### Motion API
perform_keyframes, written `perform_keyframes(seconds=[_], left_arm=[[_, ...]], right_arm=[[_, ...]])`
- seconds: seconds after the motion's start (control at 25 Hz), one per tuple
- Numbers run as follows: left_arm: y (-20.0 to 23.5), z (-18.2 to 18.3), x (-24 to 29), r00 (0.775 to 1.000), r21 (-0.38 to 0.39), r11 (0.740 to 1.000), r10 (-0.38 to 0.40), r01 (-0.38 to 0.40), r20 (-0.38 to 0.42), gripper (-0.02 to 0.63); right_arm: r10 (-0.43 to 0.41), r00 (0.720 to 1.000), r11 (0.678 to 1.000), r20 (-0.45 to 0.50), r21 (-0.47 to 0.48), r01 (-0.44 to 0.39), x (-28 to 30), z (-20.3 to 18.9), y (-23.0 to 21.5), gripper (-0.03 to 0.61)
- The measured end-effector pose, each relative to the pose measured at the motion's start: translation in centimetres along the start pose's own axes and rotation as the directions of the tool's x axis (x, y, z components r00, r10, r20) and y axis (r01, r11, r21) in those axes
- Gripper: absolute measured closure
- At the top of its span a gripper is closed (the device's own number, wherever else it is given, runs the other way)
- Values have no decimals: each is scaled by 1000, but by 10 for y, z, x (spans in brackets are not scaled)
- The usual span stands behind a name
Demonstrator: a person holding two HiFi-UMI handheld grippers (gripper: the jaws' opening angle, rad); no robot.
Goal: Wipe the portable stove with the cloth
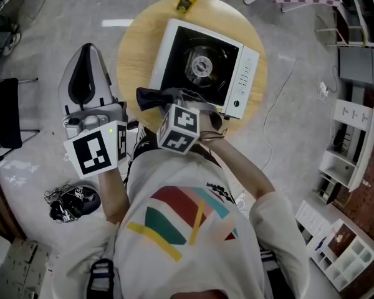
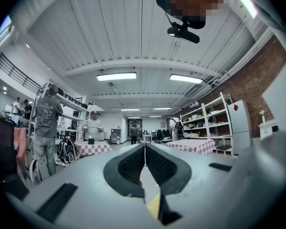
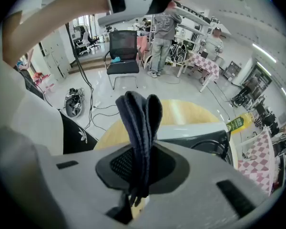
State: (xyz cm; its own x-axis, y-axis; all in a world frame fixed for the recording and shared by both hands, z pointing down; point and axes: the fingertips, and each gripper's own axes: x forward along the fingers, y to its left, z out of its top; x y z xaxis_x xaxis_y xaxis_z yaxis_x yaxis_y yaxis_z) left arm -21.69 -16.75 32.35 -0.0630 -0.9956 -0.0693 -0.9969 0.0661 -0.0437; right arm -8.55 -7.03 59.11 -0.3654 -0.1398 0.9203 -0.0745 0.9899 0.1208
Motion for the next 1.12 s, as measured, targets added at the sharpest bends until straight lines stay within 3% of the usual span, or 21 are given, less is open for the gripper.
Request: perform_keyframes(seconds=[0.8,0.92,1.12], left_arm=[[-95,28,-7,995,40,995,-90,89,45,606],[-102,31,-6,994,45,994,-102,100,50,607],[-108,34,-5,992,53,992,-115,112,54,606]], right_arm=[[-55,986,990,-155,119,74,-64,-174,1,545],[-57,983,984,-173,156,84,-74,-192,1,545],[-71,974,987,-216,125,100,-82,-212,3,545]])
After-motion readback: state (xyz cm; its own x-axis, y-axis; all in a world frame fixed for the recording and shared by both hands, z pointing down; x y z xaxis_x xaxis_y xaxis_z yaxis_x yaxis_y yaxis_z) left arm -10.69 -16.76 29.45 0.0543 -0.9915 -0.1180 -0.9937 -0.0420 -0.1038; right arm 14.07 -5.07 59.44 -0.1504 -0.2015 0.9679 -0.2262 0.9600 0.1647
